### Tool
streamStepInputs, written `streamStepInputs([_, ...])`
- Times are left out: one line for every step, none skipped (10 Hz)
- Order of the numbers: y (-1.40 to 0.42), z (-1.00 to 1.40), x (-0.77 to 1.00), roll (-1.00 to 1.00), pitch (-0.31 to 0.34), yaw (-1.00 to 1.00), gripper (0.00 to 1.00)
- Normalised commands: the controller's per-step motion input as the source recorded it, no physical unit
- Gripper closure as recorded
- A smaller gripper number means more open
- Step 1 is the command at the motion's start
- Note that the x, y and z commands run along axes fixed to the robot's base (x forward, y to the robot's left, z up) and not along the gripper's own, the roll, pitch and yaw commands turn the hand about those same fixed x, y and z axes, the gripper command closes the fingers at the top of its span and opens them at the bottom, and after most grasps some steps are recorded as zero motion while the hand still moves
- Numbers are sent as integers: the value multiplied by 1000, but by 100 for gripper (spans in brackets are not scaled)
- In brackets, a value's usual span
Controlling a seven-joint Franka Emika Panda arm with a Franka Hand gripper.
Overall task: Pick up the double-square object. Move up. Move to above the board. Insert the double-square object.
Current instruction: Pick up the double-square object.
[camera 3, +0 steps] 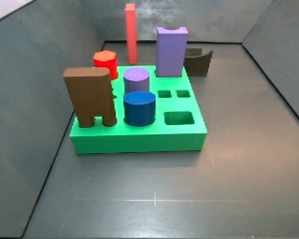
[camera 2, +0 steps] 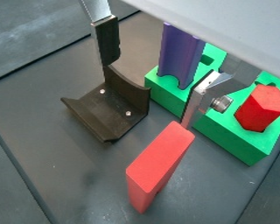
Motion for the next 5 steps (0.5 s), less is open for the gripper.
streamStepInputs([37,0,-211,0,-67,-89,0])
streamStepInputs([194,-286,-394,1,-79,-74,0])
streamStepInputs([303,-394,-320,-4,-91,0,0])
streamStepInputs([329,-329,-86,-96,-66,0,0])
streamStepInputs([260,-383,17,-126,-31,0,0])
